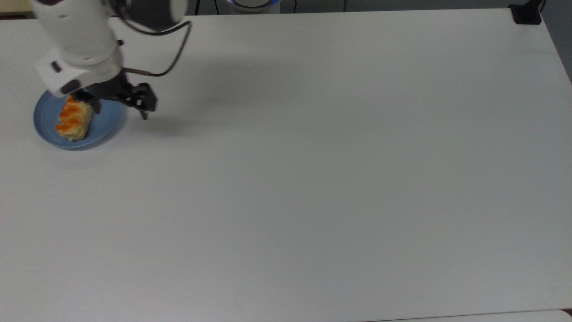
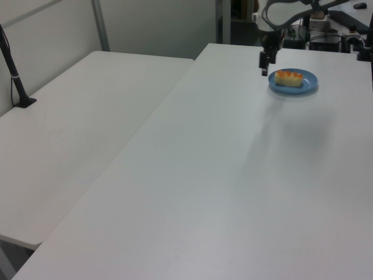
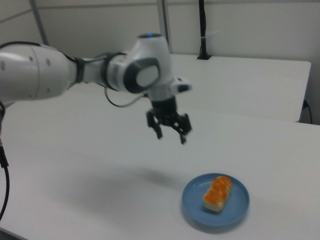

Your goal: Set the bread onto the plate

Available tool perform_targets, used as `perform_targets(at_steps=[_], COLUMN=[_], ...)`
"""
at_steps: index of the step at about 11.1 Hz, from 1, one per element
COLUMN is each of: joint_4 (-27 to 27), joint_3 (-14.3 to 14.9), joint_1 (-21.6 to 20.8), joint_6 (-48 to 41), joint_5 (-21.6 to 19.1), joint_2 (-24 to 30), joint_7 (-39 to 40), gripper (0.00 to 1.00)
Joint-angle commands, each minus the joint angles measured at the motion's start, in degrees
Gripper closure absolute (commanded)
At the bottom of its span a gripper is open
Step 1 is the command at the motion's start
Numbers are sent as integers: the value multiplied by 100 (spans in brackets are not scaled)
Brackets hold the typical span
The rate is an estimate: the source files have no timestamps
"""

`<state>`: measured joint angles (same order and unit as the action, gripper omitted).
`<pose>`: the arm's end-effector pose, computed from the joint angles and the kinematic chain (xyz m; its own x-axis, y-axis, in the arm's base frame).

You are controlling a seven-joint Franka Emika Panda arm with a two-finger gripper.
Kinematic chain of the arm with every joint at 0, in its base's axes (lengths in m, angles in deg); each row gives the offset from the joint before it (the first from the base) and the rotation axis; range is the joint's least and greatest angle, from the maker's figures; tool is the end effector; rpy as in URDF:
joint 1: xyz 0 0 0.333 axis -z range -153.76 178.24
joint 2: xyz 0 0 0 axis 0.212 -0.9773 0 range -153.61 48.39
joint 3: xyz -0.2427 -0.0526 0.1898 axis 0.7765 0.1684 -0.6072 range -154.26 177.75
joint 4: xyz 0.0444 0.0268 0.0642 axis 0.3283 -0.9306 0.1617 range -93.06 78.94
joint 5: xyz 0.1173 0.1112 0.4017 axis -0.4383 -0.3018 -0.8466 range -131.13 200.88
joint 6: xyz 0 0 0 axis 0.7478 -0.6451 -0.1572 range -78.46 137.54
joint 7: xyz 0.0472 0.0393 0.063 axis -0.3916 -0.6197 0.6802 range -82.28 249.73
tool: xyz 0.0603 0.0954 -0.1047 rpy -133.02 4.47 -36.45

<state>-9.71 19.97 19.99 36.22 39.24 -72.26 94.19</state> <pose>0.6719 -0.1931 0.3658 0.9984 -0.0573 0.0028 -0.0572 -0.9910 0.1209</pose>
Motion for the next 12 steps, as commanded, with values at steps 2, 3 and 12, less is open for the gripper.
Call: perform_targets(at_steps=[2, 3, 12], joint_4=[-148, -156, -148], joint_3=[83, 83, 109], joint_1=[-1230, -1406, -1549], joint_6=[-1064, -1275, -1866], joint_5=[29, 38, 3], joint_2=[1153, 1382, 1850], joint_7=[-1036, -1186, -1275], gripper=[0, 0, 0])
